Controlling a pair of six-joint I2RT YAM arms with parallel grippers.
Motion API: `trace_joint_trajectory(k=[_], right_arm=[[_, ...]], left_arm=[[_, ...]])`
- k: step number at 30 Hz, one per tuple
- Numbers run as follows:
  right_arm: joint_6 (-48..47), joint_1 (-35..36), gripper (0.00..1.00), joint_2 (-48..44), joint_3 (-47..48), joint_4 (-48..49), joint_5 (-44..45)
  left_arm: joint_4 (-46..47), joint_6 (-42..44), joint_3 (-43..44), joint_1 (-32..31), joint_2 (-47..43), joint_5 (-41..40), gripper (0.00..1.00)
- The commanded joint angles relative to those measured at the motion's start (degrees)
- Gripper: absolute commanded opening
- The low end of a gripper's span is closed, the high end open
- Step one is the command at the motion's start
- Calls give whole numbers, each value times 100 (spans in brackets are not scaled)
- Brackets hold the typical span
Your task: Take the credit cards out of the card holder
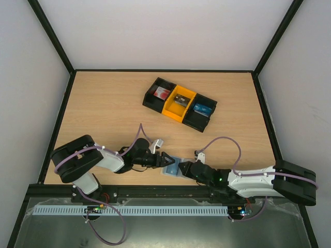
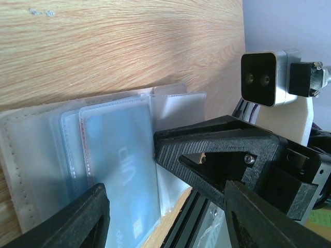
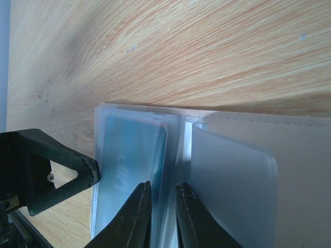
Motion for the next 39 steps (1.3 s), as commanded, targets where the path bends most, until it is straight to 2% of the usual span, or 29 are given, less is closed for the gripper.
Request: trace_joint_trajectory(k=[1,9,22,39], right_arm=[[-29,-3,16,-201,121,-600,1],[-72,-3,17,-643,330,-892,47],[-63,-3,17,-3,403,-591,65],[27,-3,8,471,240,-817,-9]], left_arm=[[64,108,16,-14,-124,-12,62],[-1405,723,313,-16,-724,-574,58],[-893,584,274,-21,-470,-217,59],[-1073,647,251,-14,-526,-305,62]])
